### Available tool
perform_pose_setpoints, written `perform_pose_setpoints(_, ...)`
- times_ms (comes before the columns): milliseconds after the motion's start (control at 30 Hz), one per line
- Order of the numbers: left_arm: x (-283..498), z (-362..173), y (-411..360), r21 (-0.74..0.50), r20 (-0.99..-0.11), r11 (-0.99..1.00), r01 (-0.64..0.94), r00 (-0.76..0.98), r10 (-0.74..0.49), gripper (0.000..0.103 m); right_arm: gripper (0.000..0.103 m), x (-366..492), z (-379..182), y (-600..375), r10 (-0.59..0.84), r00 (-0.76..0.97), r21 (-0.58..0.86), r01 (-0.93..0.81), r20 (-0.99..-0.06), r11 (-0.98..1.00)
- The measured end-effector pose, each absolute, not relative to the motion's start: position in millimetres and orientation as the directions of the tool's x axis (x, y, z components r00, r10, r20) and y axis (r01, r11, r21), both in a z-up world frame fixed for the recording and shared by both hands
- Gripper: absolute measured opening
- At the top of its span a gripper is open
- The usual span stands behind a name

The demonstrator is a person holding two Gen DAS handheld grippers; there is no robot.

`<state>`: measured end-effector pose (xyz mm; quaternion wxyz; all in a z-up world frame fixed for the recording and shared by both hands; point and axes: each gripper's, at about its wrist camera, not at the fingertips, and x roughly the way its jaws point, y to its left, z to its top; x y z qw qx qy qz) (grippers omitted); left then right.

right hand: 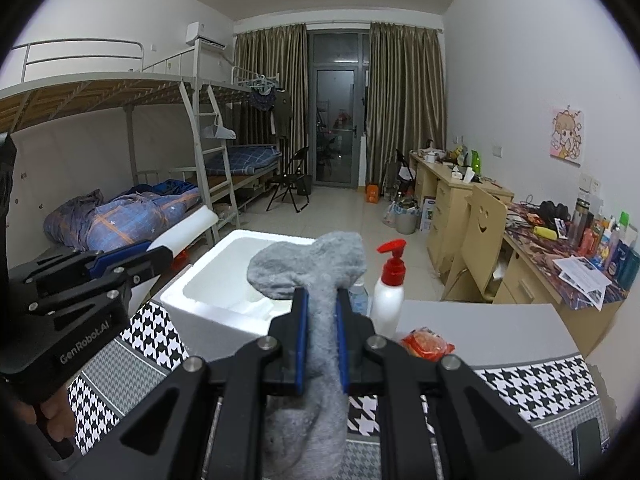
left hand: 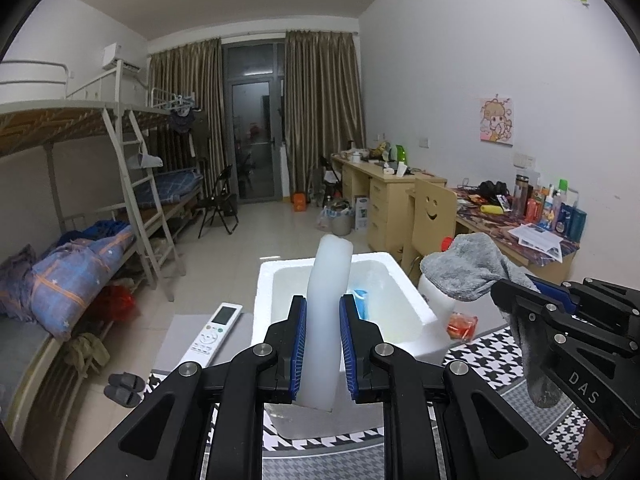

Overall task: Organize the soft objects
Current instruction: 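Lower the white cylinder into the box and open the left tool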

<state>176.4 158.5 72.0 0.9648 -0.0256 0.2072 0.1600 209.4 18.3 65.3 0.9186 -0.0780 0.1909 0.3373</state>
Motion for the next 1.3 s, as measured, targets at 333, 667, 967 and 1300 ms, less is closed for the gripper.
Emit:
perform_pose_setpoints(333,197,71,173,0.014,-0.422,0.939,-0.342,0.85,0.316,0.018,0.016,227,69,39,0.589,0.693,-0.017,-0.653,-0.417,0.757)
perform_pose_setpoints(667,219,67,187,0.001,-0.446,0.936,-0.353,0.837,0.316,0.018,0.016,240,70,56,0.594,0.678,-0.009,-0.662,-0.433,0.749)
perform_pose_setpoints(967,236,62,197,0.0,-0.467,0.935,-0.356,0.826,0.315,0.018,0.016,252,68,71,0.581,0.682,-0.026,-0.658,-0.443,0.752)
perform_pose_setpoints(1300,257,50,205,-0.016,-0.507,0.939,-0.342,0.813,0.287,0.018,0.016,266,62,80,0.574,0.669,-0.019,-0.659,-0.472,0.752)
